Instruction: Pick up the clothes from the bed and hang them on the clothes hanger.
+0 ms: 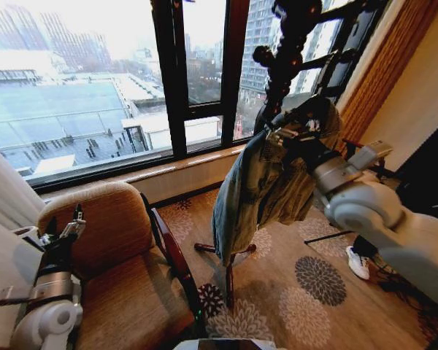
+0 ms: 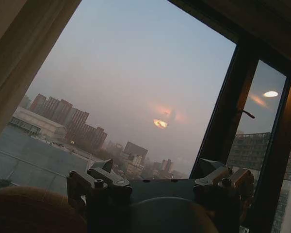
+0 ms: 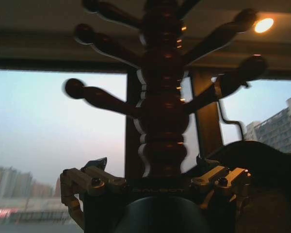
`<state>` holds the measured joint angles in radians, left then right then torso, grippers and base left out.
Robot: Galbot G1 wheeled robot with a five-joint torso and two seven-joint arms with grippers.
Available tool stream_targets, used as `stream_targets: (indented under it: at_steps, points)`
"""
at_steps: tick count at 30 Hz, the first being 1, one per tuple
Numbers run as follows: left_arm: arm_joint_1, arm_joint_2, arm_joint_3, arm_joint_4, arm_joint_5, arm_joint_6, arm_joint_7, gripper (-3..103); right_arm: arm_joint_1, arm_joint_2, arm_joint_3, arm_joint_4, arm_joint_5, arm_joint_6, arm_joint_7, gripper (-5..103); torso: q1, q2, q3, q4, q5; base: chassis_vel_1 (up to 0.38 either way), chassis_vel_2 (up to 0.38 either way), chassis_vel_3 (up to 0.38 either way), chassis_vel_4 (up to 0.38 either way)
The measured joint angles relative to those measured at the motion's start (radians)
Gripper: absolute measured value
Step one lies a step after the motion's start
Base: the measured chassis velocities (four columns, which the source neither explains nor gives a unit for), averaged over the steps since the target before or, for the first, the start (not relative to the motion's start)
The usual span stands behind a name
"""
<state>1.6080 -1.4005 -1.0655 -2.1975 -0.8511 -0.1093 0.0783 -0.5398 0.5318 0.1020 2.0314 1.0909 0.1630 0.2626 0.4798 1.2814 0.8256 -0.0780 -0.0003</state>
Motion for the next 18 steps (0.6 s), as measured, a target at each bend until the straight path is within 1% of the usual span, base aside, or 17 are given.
stream_targets:
  at_steps: [1, 2, 3, 5, 6, 9, 14, 18]
  points:
    - [0.0, 0.0, 0.0, 0.0, 0.0, 0.0, 0.0, 100, 0.0, 0.0, 0.0, 0.0, 0.0, 0.0, 0.0, 100, 0.0, 0.0, 0.0, 0.0, 0.0, 0.0, 0.0, 0.0, 0.0]
    - [0.005, 0.003, -0.006, -0.005, 0.0, 0.0, 0.0, 100, -0.004, 0.045, 0.001, -0.068, -0.022, 0.03, -0.02, 100, 0.0, 0.0, 0.0, -0.0003, 0.0004, 0.0, 0.0, 0.0, 0.0]
    - [0.008, 0.007, -0.011, -0.009, -0.001, 0.001, 0.0, 100, -0.005, 0.089, 0.003, -0.113, -0.036, 0.05, -0.033, 100, 0.0, 0.0, 0.0, 0.0001, 0.0012, 0.0, 0.0, 0.0, 0.0]
    - [0.008, 0.008, -0.013, -0.01, -0.001, 0.001, -0.001, 100, -0.005, 0.095, 0.004, -0.118, -0.038, 0.052, -0.035, 100, 0.0, 0.0, 0.0, 0.0003, 0.0012, 0.0, 0.0, 0.0, 0.0]
    - [0.01, 0.015, -0.02, -0.012, -0.002, 0.004, -0.002, 100, -0.005, 0.118, 0.007, -0.126, -0.045, 0.054, -0.038, 100, 0.0, 0.0, 0.0, 0.0005, 0.0003, 0.0, 0.0, 0.0, 0.0]
    - [0.007, 0.021, -0.026, -0.012, -0.003, 0.008, -0.005, 100, -0.005, 0.126, 0.006, -0.105, -0.054, 0.039, -0.036, 100, 0.0, 0.0, 0.0, -0.0002, 0.0002, 0.0, 0.0, 0.0, 0.0]
    - [0.001, 0.02, -0.017, -0.013, -0.002, 0.013, -0.007, 100, -0.005, 0.123, 0.002, -0.083, -0.056, 0.024, -0.028, 100, 0.0, 0.0, 0.0, 0.0, 0.0002, 0.0, 0.0, 0.0, 0.0]
    - [-0.009, 0.018, -0.003, 0.0, 0.003, 0.015, -0.007, 100, -0.005, 0.107, 0.001, -0.079, -0.057, 0.018, -0.026, 100, 0.0, 0.0, 0.0, -0.0002, 0.0004, 0.0, 0.0, 0.0, 0.0]
